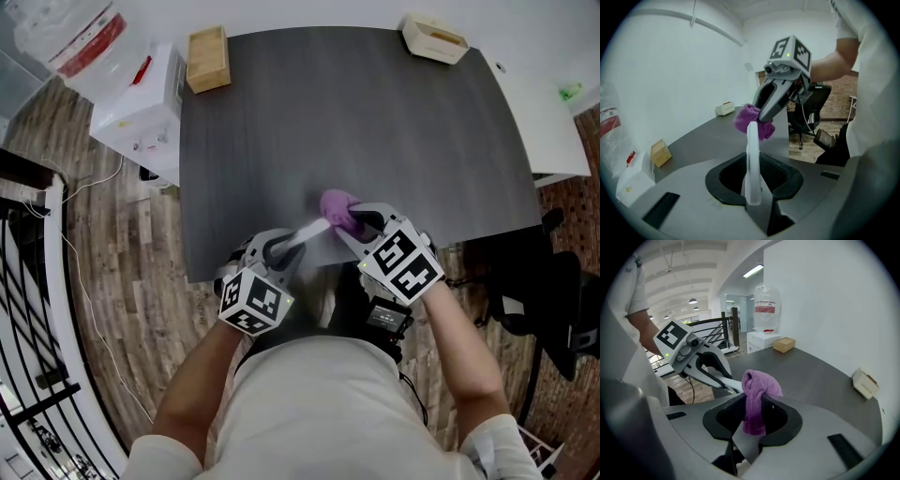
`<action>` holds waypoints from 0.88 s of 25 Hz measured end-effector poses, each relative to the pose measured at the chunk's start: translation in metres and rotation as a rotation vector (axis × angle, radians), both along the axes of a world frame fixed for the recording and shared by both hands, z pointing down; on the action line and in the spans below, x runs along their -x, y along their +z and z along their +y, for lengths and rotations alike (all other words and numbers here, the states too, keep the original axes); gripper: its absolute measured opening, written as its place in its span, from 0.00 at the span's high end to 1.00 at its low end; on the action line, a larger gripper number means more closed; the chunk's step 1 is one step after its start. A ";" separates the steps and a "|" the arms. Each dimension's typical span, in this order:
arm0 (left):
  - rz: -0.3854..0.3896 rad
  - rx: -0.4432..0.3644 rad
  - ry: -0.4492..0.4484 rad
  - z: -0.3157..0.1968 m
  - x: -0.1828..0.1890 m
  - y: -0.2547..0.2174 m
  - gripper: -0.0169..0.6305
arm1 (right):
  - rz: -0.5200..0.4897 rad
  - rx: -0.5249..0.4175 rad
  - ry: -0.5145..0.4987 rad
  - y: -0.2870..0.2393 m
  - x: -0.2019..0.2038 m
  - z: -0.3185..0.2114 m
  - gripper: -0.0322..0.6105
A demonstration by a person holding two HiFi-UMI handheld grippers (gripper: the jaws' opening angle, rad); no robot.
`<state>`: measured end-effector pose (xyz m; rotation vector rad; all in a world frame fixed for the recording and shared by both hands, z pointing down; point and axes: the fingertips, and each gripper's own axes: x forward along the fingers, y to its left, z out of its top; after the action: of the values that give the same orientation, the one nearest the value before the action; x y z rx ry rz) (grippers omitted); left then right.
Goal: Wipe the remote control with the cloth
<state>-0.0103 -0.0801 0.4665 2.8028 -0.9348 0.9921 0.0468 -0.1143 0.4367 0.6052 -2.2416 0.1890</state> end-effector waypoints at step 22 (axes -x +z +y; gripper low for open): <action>-0.451 -0.021 -0.073 -0.011 0.018 0.095 0.84 | -0.054 0.131 0.122 0.043 -0.009 0.032 0.79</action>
<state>-0.0283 -0.0914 0.5617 2.5815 -1.0753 1.6494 0.0562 -0.0822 0.4800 0.6732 -2.2243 0.4142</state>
